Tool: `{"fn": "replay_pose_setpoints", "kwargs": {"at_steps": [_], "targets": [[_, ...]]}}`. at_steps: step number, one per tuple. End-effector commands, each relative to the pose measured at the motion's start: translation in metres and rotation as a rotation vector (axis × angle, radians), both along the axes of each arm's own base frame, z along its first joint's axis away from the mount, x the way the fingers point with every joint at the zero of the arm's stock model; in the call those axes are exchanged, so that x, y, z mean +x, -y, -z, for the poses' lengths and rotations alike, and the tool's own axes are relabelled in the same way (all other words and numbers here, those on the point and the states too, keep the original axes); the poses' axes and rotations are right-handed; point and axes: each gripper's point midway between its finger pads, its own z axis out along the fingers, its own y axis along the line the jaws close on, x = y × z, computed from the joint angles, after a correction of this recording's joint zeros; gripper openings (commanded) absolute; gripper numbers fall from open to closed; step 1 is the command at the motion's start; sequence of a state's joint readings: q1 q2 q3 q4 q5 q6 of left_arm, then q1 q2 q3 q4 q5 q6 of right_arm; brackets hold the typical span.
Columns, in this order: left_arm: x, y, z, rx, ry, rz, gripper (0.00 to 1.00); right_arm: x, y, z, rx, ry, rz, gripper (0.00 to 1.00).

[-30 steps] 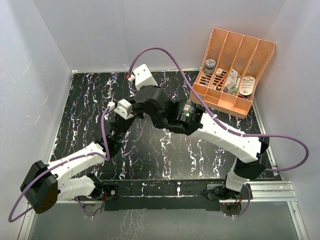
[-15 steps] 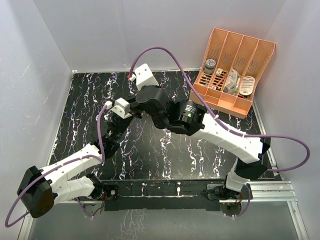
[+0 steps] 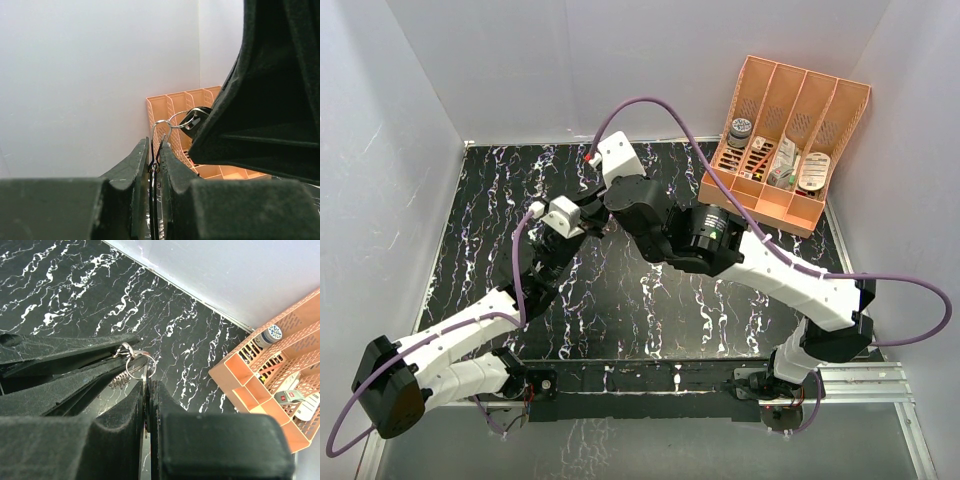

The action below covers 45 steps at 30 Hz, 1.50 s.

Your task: Remove the keys from the keyring

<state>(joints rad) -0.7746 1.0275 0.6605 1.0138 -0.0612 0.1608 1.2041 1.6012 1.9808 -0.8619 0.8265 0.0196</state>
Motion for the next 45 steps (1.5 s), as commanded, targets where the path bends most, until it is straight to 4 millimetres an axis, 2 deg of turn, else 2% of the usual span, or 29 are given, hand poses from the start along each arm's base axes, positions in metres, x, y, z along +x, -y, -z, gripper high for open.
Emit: {"fn": "replay_pose_setpoints", "kwargs": {"at_steps": [1,8,16,27,36,45], "targets": [[0.005,-0.023,-0.032,-0.066,0.033,-0.093,0.0,-0.007,0.023,-0.029,0.107,0.03,0.025,0.0],[0.004,-0.021,-0.041,-0.06,0.047,-0.088,0.0,-0.01,0.016,-0.011,0.078,-0.003,-0.009,0.0],[0.003,-0.025,-0.042,-0.054,0.064,-0.102,0.0,-0.011,0.002,0.004,0.066,-0.037,-0.055,0.0],[-0.015,-0.041,-0.056,-0.102,0.148,-0.112,0.0,-0.013,-0.009,0.004,0.086,-0.049,-0.094,0.0],[-0.03,-0.053,-0.068,-0.149,0.205,-0.109,0.0,-0.017,-0.026,0.01,0.113,-0.08,-0.173,0.0],[-0.044,-0.067,-0.081,-0.173,0.259,-0.119,0.0,-0.01,-0.03,0.019,0.125,-0.12,-0.205,0.0]]}}
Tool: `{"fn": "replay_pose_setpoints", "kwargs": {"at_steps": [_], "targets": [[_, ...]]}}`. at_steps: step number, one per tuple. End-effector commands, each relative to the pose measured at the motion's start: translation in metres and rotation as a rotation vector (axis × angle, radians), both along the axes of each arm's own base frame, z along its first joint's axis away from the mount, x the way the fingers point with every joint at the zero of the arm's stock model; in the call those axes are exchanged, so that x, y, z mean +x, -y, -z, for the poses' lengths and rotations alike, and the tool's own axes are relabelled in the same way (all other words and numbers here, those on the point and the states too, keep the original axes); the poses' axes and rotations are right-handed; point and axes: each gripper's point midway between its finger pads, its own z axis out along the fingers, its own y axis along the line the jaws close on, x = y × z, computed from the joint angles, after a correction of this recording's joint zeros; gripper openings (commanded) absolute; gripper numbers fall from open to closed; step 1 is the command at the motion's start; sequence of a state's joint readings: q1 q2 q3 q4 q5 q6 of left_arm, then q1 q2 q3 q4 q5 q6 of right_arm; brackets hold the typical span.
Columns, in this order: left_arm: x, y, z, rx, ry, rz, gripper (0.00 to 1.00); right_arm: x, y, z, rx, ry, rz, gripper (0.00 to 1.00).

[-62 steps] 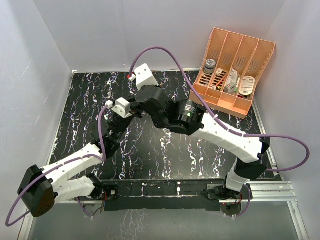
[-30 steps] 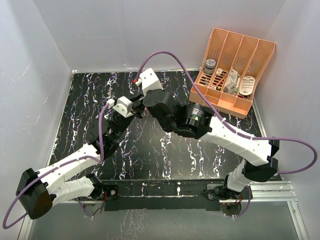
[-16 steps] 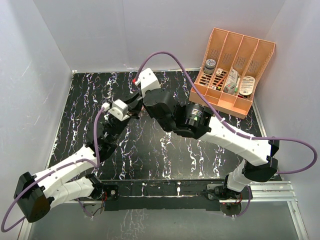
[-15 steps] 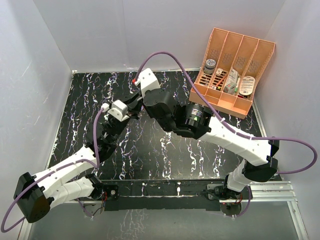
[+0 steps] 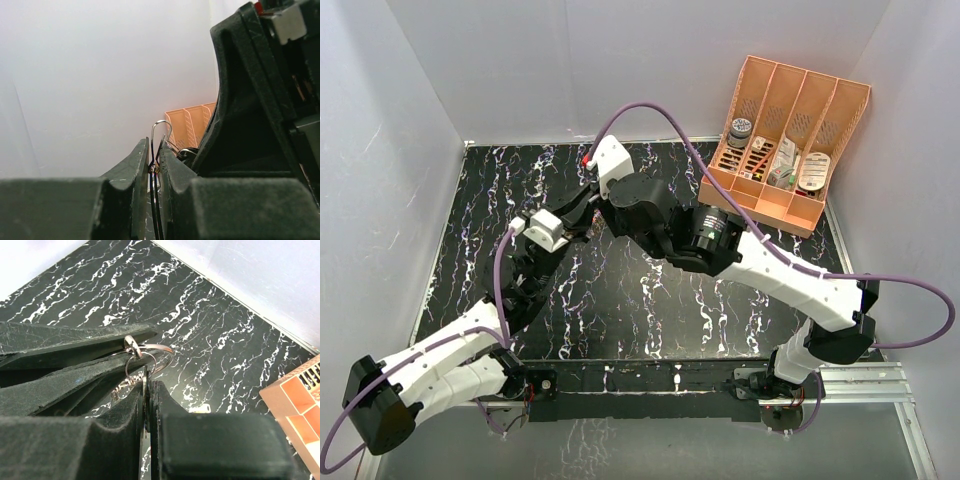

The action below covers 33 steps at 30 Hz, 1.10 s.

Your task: Remove the keys from the keyring

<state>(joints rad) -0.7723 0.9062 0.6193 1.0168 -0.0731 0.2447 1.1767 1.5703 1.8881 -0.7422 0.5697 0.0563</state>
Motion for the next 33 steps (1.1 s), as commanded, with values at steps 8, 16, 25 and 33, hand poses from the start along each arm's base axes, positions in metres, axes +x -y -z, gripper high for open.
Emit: {"fn": "replay_pose_setpoints", "kwargs": {"at_steps": [8,16,25,33], "targets": [[-0.025,-0.045,-0.067,-0.131,0.19,-0.101,0.0,0.005,0.008,0.019,-0.047,-0.076,-0.023,0.0],[-0.018,-0.047,-0.064,-0.095,0.186,-0.154,0.0,0.011,0.025,0.03,-0.098,-0.074,0.054,0.0],[0.015,-0.05,0.006,0.008,-0.042,-0.266,0.0,0.072,0.081,0.045,0.054,-0.089,0.172,0.0],[0.056,-0.037,0.122,0.207,-0.391,-0.357,0.0,0.129,0.099,0.093,0.098,-0.154,0.187,0.0]]}}
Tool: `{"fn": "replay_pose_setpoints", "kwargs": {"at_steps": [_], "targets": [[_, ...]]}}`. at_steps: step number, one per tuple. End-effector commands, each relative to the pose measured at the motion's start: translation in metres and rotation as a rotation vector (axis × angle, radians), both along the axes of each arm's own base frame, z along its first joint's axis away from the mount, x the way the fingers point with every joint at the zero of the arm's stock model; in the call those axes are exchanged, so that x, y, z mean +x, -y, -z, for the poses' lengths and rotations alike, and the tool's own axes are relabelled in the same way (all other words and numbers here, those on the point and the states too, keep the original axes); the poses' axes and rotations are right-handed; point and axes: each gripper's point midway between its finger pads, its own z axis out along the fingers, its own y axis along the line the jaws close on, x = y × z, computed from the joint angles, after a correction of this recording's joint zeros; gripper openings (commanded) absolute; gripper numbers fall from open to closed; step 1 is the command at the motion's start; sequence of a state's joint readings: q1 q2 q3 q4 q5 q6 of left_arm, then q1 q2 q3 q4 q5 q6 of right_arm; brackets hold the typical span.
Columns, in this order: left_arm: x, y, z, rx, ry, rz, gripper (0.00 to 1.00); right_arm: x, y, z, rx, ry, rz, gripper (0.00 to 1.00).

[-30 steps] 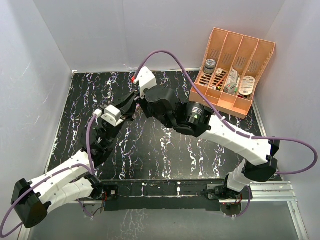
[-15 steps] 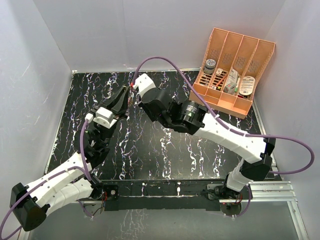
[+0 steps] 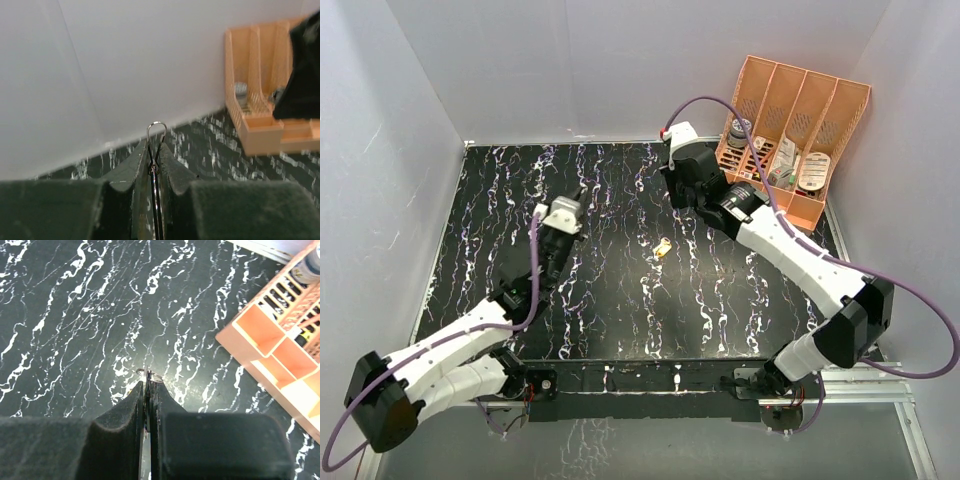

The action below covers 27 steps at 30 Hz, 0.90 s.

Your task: Remove the keys from the keyring

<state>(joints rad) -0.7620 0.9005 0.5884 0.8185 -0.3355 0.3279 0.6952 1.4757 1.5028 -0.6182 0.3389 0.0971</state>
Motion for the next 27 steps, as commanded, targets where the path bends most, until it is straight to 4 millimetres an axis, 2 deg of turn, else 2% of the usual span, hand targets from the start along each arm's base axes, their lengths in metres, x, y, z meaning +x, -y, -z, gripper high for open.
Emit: {"fn": "replay_pose_setpoints", "kwargs": {"at_steps": [1,5,8,11,13,20,23,24,27], "targets": [[0.023,-0.001,0.072,0.072,-0.234,-0.088,0.0,0.026,-0.029,-0.008,0.145,0.054,-0.091,0.0],[0.044,0.002,0.12,0.045,-0.399,-0.06,0.0,0.049,-0.039,0.015,0.174,0.027,-0.131,0.0],[0.059,-0.014,0.143,-0.054,-0.486,-0.051,0.0,0.062,-0.052,0.038,0.193,0.0,-0.178,0.0],[0.066,-0.026,0.158,-0.111,-0.533,-0.055,0.0,0.07,-0.064,0.058,0.204,-0.033,-0.208,0.0],[0.069,-0.029,0.169,-0.142,-0.563,-0.039,0.0,0.076,-0.073,0.078,0.209,-0.068,-0.226,0.0],[0.068,-0.028,0.211,-0.249,-0.65,0.014,0.0,0.089,-0.095,0.125,0.223,-0.143,-0.27,0.0],[0.068,-0.025,0.224,-0.285,-0.673,0.039,0.0,0.092,-0.102,0.142,0.227,-0.17,-0.283,0.0],[0.069,-0.025,0.237,-0.298,-0.704,0.038,0.0,0.093,-0.103,0.146,0.227,-0.175,-0.284,0.0],[0.074,-0.027,0.256,-0.359,-0.746,0.054,0.0,0.095,-0.107,0.157,0.229,-0.19,-0.293,0.0]]}}
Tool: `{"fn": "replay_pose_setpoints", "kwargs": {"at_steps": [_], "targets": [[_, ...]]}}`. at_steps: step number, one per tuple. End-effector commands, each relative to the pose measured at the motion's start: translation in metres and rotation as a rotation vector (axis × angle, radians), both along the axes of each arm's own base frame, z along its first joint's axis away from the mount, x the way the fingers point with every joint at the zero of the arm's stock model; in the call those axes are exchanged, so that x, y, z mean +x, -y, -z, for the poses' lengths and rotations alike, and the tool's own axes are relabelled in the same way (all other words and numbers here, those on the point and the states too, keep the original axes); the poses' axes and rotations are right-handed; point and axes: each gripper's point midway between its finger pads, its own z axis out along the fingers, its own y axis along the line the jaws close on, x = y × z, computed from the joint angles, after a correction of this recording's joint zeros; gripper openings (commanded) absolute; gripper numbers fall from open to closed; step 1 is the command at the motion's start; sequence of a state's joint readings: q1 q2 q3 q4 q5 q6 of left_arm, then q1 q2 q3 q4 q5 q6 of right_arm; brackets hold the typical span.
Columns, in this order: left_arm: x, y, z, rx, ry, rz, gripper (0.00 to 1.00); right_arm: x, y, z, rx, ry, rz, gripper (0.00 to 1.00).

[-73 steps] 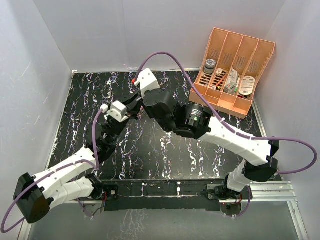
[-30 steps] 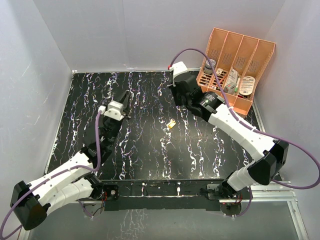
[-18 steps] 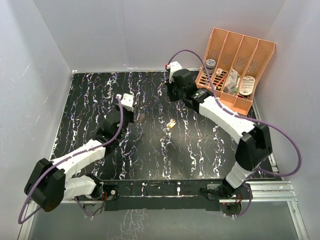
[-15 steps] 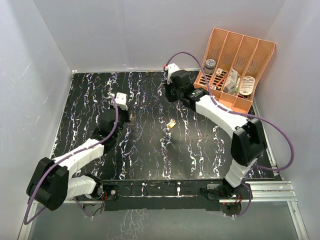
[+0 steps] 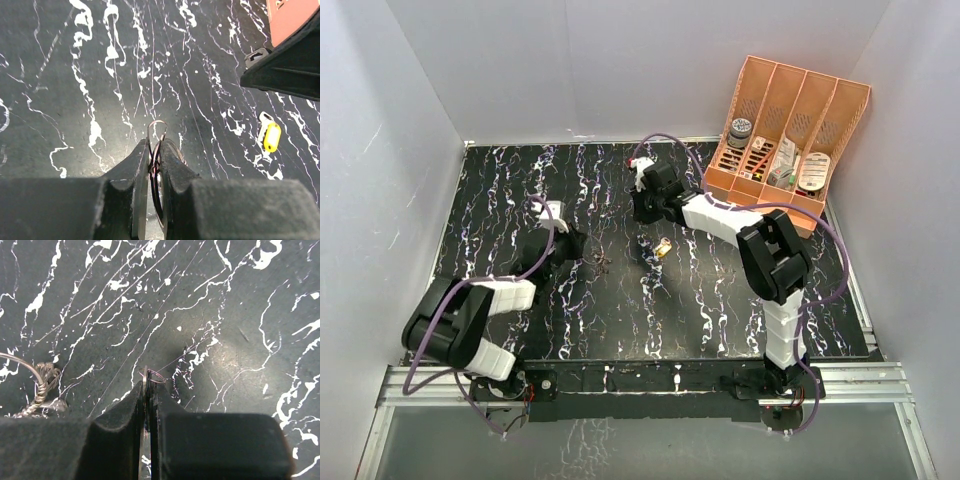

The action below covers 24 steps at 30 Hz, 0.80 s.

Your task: Remove the keys from the keyring

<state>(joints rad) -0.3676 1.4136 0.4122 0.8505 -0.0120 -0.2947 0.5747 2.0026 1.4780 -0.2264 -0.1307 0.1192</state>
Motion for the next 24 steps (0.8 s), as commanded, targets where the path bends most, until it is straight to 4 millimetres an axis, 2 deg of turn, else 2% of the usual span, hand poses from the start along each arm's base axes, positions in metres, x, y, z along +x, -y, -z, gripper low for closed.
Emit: {"fn": "replay_pose_setpoints", "kwargs": {"at_steps": [1,6,10,14,20,22,24], "targets": [[0.01,0.006,0.002,-0.165,0.009,0.02,0.0,0.022,-0.024,-0.033,0.105,0.092,-0.028,0.0],[0.022,0.004,0.025,-0.186,-0.031,0.011,0.0,0.027,-0.028,-0.018,0.095,0.078,-0.031,0.0],[0.033,0.002,0.032,-0.169,-0.04,-0.01,0.0,0.032,-0.032,-0.007,0.089,0.07,-0.031,0.0],[0.038,-0.004,0.04,-0.139,-0.07,-0.053,0.01,0.038,-0.033,0.009,0.069,0.058,-0.02,0.05],[0.034,-0.017,0.044,-0.095,-0.099,-0.106,0.22,0.052,-0.033,0.025,0.027,0.071,-0.006,0.26],[0.032,-0.021,0.047,-0.078,-0.11,-0.123,0.25,0.057,-0.034,0.029,0.015,0.073,-0.004,0.39],[0.03,-0.024,0.05,-0.062,-0.121,-0.131,0.27,0.059,-0.034,0.03,0.008,0.077,-0.003,0.46]]}}
